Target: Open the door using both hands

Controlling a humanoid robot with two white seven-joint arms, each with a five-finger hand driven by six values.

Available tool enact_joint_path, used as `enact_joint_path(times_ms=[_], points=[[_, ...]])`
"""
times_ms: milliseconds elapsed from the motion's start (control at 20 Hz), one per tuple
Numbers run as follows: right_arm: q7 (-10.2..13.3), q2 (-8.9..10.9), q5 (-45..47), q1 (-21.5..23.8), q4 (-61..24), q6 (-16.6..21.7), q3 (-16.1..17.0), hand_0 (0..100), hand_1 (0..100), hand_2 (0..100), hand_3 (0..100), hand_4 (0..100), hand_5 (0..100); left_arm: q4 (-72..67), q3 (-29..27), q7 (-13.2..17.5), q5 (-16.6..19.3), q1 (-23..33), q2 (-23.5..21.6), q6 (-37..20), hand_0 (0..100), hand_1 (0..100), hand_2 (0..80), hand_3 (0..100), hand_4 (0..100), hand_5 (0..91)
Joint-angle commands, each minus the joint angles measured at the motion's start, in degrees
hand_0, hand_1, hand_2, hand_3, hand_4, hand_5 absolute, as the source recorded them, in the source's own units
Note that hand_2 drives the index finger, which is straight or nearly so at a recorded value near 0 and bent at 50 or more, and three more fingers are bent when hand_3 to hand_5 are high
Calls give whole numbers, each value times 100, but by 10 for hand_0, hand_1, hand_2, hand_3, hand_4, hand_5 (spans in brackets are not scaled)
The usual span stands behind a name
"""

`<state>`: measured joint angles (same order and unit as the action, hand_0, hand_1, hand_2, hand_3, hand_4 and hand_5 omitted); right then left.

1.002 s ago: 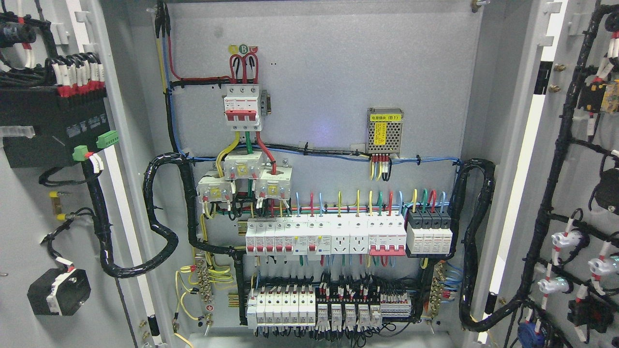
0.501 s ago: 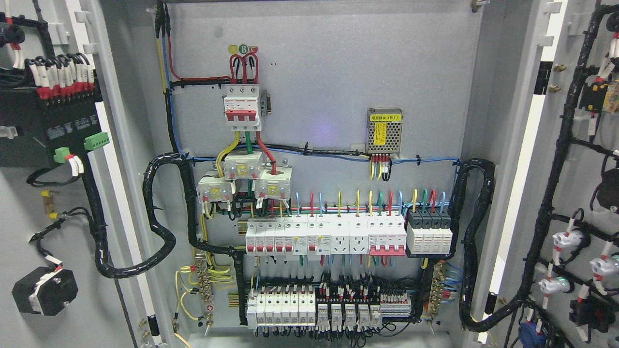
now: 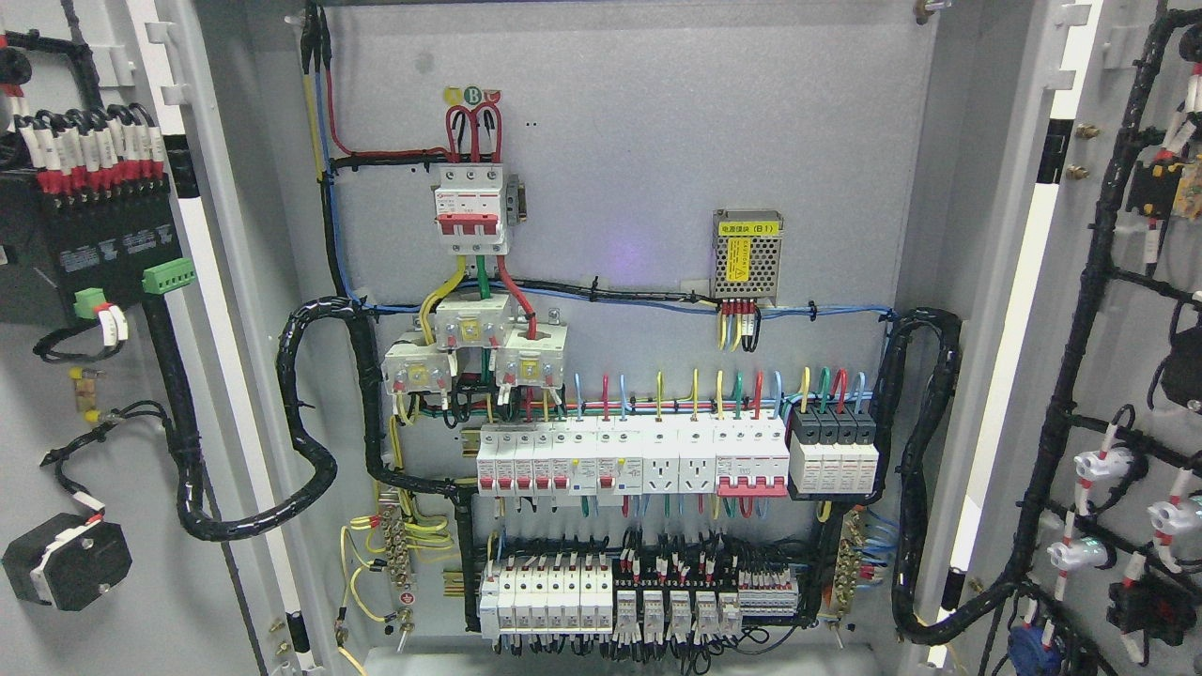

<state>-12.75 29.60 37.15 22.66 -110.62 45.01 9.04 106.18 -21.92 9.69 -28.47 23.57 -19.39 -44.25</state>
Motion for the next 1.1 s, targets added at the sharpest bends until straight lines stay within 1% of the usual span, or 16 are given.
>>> enact_joint_path(times_ms=[0, 150, 601, 801, 1052], points=[[1, -103, 12, -59, -3, 3216, 72, 107, 0, 0, 0, 0, 0, -388, -295, -2, -106, -107, -267, 161, 0, 0, 0, 0, 31, 0], [-8, -112, 12, -60, -12, 3216, 63, 107, 0, 0, 0, 0, 0, -396, -295, -11, -106, -212, -276, 276, 0, 0, 0, 0, 30, 0], [-8, -112, 12, -103, -12, 3242, 115, 107, 0, 0, 0, 0, 0, -405, -479, -11, -123, -555, -302, 996, 0, 0, 0, 0, 31, 0], [-8, -165, 12, -103, -3, 3330, 142, 107, 0, 0, 0, 0, 0, -405, -620, -11, -264, -696, -416, 1383, 0, 0, 0, 0, 31, 0], [-8, -165, 12, -103, -3, 3330, 142, 107, 0, 0, 0, 0, 0, -519, -726, -11, -282, -828, -452, 1568, 0, 0, 0, 0, 31, 0]])
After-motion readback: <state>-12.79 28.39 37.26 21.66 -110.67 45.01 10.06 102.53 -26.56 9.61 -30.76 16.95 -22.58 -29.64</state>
